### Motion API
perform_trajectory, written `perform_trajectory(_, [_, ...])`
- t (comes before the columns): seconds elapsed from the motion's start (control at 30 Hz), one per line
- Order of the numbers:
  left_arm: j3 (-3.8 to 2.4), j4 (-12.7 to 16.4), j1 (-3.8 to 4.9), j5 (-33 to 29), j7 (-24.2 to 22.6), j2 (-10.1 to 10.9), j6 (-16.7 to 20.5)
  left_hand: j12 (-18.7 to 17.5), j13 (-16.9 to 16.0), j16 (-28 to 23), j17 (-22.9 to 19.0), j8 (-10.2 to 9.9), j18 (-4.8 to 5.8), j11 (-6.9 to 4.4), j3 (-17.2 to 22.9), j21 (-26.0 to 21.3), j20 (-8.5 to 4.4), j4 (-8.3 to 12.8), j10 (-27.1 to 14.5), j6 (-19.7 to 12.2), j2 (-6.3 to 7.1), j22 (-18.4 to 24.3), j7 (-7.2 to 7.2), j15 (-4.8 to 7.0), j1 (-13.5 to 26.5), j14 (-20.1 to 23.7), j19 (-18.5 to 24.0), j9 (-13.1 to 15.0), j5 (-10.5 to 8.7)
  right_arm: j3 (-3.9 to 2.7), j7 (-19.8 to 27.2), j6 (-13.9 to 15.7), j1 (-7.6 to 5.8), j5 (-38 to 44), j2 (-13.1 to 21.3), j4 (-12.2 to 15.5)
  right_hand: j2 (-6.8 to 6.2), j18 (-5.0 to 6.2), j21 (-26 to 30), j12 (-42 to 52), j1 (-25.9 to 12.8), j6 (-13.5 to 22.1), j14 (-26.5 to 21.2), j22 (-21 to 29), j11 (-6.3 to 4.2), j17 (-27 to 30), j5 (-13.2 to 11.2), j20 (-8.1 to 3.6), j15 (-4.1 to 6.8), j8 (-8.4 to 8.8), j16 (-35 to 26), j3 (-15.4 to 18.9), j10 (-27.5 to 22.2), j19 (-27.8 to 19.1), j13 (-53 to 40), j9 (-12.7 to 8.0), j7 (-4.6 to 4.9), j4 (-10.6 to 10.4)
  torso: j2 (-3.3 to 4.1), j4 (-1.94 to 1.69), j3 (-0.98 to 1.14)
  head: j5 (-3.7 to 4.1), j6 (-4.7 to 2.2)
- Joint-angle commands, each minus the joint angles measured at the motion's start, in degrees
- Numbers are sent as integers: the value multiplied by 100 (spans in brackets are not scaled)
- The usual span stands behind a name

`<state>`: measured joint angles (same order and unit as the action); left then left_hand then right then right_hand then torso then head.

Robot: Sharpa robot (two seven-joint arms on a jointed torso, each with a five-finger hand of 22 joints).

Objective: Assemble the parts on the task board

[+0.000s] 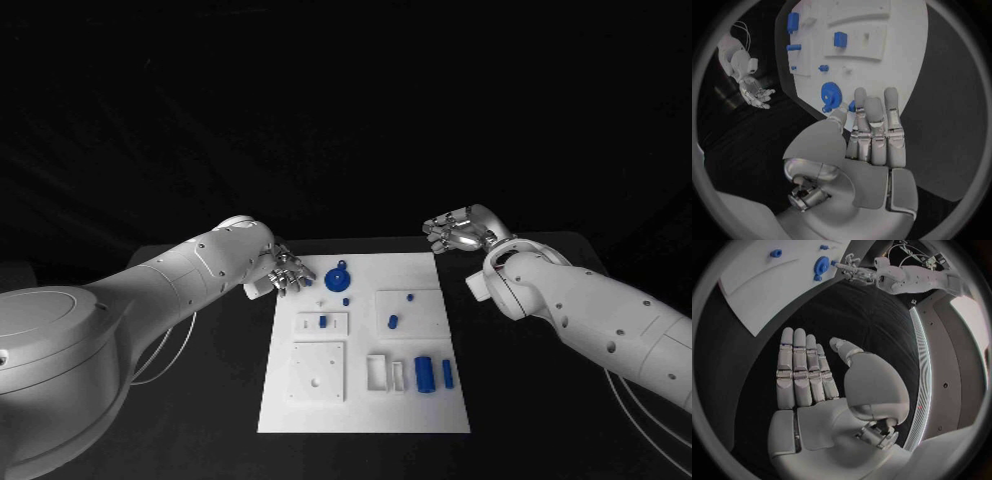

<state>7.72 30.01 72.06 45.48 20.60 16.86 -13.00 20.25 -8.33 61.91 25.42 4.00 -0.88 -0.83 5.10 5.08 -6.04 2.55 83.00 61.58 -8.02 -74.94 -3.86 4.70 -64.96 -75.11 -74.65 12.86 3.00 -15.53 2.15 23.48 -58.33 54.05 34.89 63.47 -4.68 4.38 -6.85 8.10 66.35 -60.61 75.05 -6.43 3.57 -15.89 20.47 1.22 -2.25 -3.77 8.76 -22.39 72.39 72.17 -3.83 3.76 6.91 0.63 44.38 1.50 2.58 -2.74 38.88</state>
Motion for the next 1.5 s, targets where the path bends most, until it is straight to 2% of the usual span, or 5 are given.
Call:
perform_trajectory(0.03, [2, 0, -8, -42, -15, -23, 79, -7, 1, 47, 11, 56, 68, -60, 65, -8, -18, 90, 19, 125, -50, -69, 30, 33, -160, -14, -50, 35, -18, -4, 44, 34, -3, 126, -9, 6, 2, 2, -44, -18, -40, 0, 24, 11, 19, 8, 26, 10, 4, 18, -29, -27, 5, -7, 10, -3, 29, -16, 0, -1, -5, 7, 4])
perform_trajectory(0.5, [2, 82, -8, -116, -113, 9, 595, -72, 56, 78, 43, 1008, 88, -124, 761, 129, -78, 713, 122, 278, -89, -117, 238, 101, -393, -31, -10, 1037, 545, -4, -7, -126, -3, 142, -9, -10, 8, -2, -67, -21, -67, -2, 23, 39, 21, 9, 28, 10, 3, 19, -29, -69, 4, -15, 10, -4, 28, -52, -13, -10, -3, 8, 18])
perform_trajectory(0.8, [3, 407, -3, -292, -100, 193, 988, -143, 65, 109, 82, 991, 88, -145, 1103, 306, -105, 872, 270, 388, 50, -116, 264, 125, -176, -87, 20, 1324, 983, -4, -27, -182, -3, 142, 36, 4, 8, -2, -70, -19, -70, 0, 24, 48, 22, 9, 36, 12, 2, 18, -28, -61, 1, -19, 8, -3, 29, -61, -23, -36, 3, -19, 24])
perform_trajectory(1.07, [-7, 1561, 117, -415, 3, 908, 1530, -81, 37, 124, 100, 914, 86, -178, 1191, 396, -120, 946, 353, 584, 211, -111, 307, 142, -81, -166, 10, 1361, 1313, -3, -32, -197, -3, 133, 156, 118, 10, -1, -76, -18, -66, -4, 23, 58, 22, 9, 44, 12, 2, 18, -28, -57, -3, -20, 9, -3, 27, -66, -41, -77, 21, -8, 51])
perform_trajectory(1.5, [131, 3580, 230, -621, 342, 2018, 2065, 177, -88, 49, 127, 33, 85, -221, 1176, 585, -148, 936, 387, 1178, 337, -110, 360, 175, -49, -423, -61, 1555, 1373, -2, -53, -195, -5, 130, 305, 139, -6, 1, -91, -11, -73, -14, 23, 82, 21, 12, 46, 14, 1, 17, -29, -36, 1, -16, 8, -2, 23, -95, -105, -187, 50, -1, 151])
